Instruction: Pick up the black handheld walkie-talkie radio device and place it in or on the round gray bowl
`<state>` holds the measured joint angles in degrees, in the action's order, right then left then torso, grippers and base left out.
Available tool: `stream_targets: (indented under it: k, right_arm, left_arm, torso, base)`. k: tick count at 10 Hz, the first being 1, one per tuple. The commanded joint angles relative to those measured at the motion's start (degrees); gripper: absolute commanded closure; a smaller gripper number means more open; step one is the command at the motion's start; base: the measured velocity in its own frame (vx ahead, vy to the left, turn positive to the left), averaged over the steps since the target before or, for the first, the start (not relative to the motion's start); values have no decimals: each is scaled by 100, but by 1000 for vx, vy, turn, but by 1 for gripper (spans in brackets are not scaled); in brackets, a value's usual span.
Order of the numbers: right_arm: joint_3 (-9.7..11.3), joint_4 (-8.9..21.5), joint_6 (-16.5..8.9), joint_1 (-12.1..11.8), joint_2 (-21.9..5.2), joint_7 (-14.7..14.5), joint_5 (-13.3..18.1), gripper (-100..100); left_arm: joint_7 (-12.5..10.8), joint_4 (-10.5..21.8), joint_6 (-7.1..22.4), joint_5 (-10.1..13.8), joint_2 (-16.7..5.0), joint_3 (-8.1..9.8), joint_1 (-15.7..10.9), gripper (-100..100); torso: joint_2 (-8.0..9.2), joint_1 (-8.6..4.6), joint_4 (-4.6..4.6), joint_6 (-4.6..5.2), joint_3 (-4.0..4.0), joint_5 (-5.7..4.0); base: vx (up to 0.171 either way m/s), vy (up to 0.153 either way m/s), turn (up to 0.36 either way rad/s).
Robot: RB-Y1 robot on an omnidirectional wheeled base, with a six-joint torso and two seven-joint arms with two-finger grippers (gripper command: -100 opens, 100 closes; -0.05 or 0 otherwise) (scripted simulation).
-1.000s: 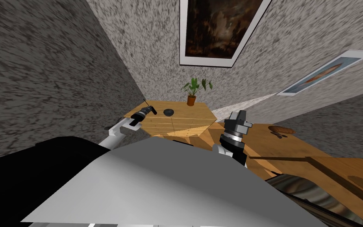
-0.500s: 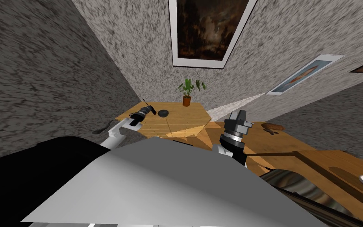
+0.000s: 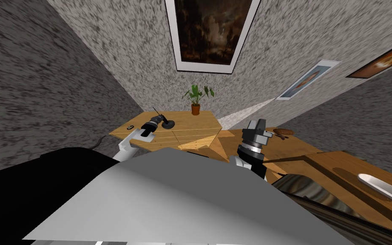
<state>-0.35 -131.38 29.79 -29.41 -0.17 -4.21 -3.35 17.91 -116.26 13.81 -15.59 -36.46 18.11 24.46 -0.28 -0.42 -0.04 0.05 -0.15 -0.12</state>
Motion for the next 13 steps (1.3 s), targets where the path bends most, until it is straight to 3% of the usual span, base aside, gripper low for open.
stream_targets:
  k: [1, 2, 6, 7, 8, 13]
  right_arm:
    - [0, 0, 0, 0, 0, 0, 0, 0]
    - [0, 0, 0, 0, 0, 0, 0, 0]
    - [-1, 0, 0, 1, -1, 0, 0, 0]
    - [-1, 0, 0, 1, -1, 0, 0, 0]
    - [-1, 0, 0, 1, -1, 0, 0, 0]
    - [-1, 0, 0, 0, -1, 0, 0, 0]
  left_arm:
    - [0, 0, 0, 0, 0, 0, 0, 100]
    - [14, -6, 12, 2, 10, -2, -3, -100]
    - [12, -6, 10, 2, 9, -3, -4, -100]
    - [12, -6, 10, 2, 9, -3, -4, 0]
    - [-35, -273, 214, 113, -126, 57, 117, -100]
    - [-153, -939, 723, 389, -466, 206, 419, -100]
  torso:
    - [0, 0, 0, 0, 0, 0]
    - [17, 20, 4, -6, 9, 4]
    - [37, 36, 9, -7, 22, 8]
    - [37, 37, 9, -7, 22, 8]
    - [37, 37, 9, -7, 22, 8]
    - [26, 43, 6, -7, 16, 9]
  base:
    - [27, -20, -18]
    - [7, -7, 0]
    - [0, 0, 0]
    - [0, 0, 0]
    - [21, 15, 23]
    - [31, 20, 15]
